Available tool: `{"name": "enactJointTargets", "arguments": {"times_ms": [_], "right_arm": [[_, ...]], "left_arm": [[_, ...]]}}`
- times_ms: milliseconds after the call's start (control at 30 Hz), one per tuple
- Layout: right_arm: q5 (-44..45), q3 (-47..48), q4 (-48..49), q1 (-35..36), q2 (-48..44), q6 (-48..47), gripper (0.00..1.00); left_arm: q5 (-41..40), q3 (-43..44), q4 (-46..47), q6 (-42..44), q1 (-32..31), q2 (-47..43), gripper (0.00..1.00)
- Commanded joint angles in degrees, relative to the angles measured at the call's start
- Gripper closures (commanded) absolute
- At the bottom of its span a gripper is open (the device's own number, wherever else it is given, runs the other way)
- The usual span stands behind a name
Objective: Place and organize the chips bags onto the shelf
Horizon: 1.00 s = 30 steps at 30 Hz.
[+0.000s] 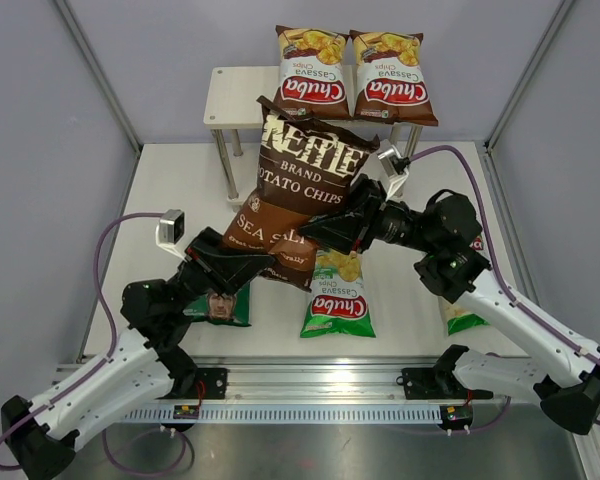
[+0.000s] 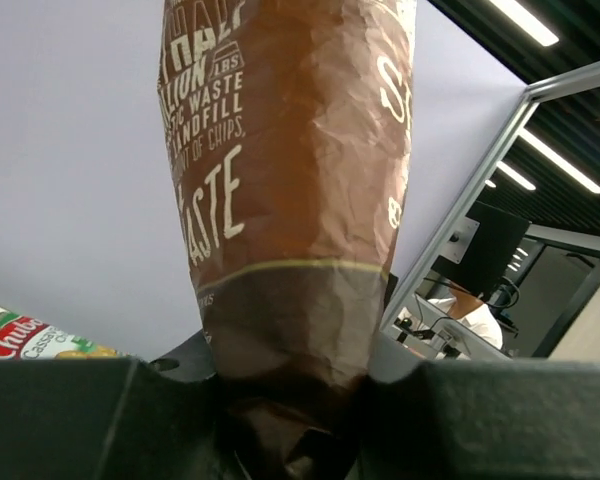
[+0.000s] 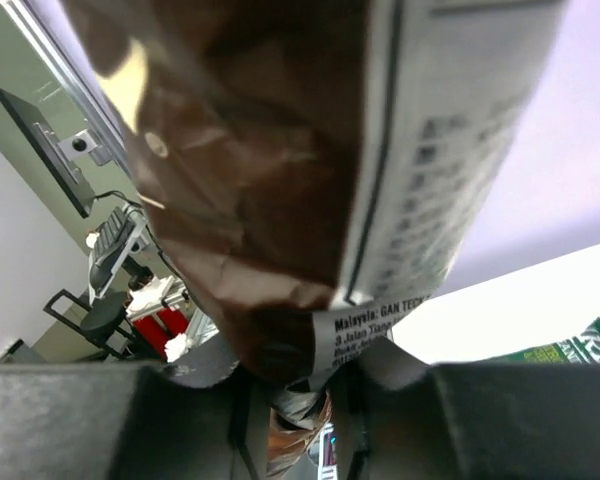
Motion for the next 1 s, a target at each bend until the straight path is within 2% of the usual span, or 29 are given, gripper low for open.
{"name": "enactJointTargets", "arguments": {"times_ms": [0, 33, 100, 133, 167, 300, 433, 500, 567, 600, 633, 700, 733, 833, 967], "right_arm": [[2.8, 4.1, -6.4, 0.4, -1.0, -3.2, 0.60], [5.0, 4.4, -8.4, 0.3, -2.2, -5.3, 0.44], [11.9, 5.5, -15.1, 0.2, -3.4, -7.3, 0.28], [14.1, 6.0, -17.2, 0.4, -4.5, -9.3, 0.04], [15.8, 6.5, -19.2, 0.4, -5.0, -10.2, 0.01], [25.0, 8.1, -29.3, 0.4, -8.2, -14.2, 0.00], [31.9, 7.2, -34.4, 0.3, -13.3, -15.9, 0.01], [33.9, 6.5, -35.9, 0.3, -14.7, -16.0, 0.01], [34.7, 6.1, -37.0, 0.3, -16.4, -15.9, 0.01], [35.4, 6.0, -38.4, 0.3, -17.1, -15.9, 0.01], [35.7, 6.0, -39.0, 0.3, -17.7, -15.8, 0.01], [36.6, 5.7, -40.9, 0.3, -19.2, -15.6, 0.00], [36.6, 5.8, -41.5, 0.3, -19.7, -15.5, 0.01], [38.3, 5.7, -43.6, 0.3, -22.1, -15.5, 0.00], [38.8, 6.1, -46.1, 0.3, -24.8, -15.4, 0.01]], "left_arm": [[-4.3, 2.9, -5.2, 3.4, -0.4, -2.6, 0.83], [-7.0, 3.2, -7.4, 5.0, -0.4, -3.5, 0.91], [-9.7, 4.6, -13.8, 6.3, -0.4, -5.6, 0.93], [-12.0, 5.2, -15.5, 7.8, -0.4, -6.3, 0.93], [-13.4, 6.1, -20.0, 8.6, -0.4, -6.8, 0.93], [-20.4, 13.6, -30.9, 12.9, 0.0, -8.0, 0.93], [-27.4, 22.0, -40.4, 15.9, 2.0, -5.3, 0.93], [-27.5, 26.1, -44.7, 16.2, 4.0, -1.8, 0.92], [-23.4, 33.9, -49.3, 14.7, 9.9, 4.3, 0.92], [-19.6, 36.1, -50.9, 13.6, 16.8, 6.4, 0.93], [-10.2, 39.3, -50.6, 9.6, 20.8, 8.6, 0.94], [-2.9, 40.9, -46.8, 5.1, 31.1, 14.3, 0.95], [2.2, 41.9, -45.4, 2.8, 33.7, 16.3, 0.94], [8.2, 48.3, -44.7, 1.9, 40.2, 23.9, 0.94], [14.8, 56.6, -42.8, -0.5, 45.3, 33.9, 0.95]]}}
